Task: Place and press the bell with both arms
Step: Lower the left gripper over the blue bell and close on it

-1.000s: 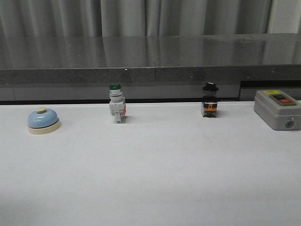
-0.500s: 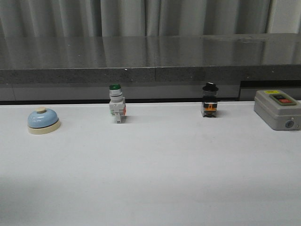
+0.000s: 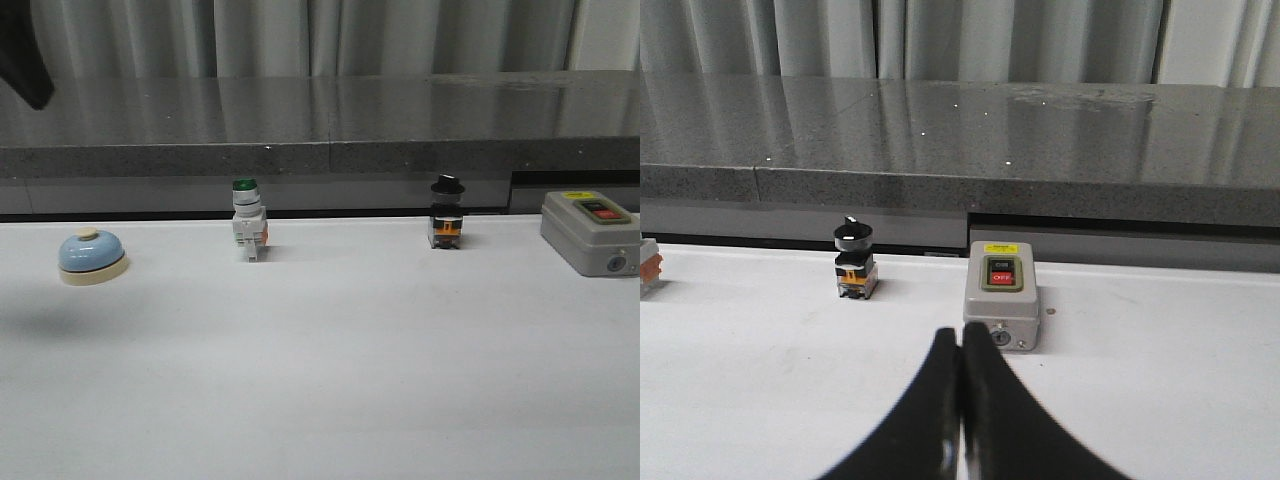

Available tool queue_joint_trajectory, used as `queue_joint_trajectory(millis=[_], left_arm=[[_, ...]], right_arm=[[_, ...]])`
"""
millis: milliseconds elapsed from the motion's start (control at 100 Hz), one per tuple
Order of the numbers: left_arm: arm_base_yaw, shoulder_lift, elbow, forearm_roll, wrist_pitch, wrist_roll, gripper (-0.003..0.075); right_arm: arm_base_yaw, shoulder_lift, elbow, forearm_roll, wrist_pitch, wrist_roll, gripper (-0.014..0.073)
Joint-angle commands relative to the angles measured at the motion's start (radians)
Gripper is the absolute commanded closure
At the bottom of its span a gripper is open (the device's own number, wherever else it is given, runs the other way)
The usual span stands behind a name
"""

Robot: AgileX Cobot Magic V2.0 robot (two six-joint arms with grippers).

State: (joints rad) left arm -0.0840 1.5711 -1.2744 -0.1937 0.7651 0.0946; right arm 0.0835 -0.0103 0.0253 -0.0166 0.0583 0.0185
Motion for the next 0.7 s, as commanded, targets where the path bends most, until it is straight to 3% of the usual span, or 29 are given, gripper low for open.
queue_joint_trajectory(millis=[0,320,690], left_arm=[[-0.022,0.041,-0.083,-0.010,-0.049,0.002,0.0073],[-0.060,0.300,-0.241,0.038,-0.047,0.002,0.0073],[-0.060,0.399,-0.248,0.058,-0.061,0.002,0.0073]], right_arm=[[-0.006,-0.018,-0.014,0.001,-0.085,-0.009,0.0654],[-0.006,-0.018,-0.014,0.001,-0.085,-0.009,0.0654],[-0.006,-0.018,-0.014,0.001,-0.085,-0.009,0.0654]])
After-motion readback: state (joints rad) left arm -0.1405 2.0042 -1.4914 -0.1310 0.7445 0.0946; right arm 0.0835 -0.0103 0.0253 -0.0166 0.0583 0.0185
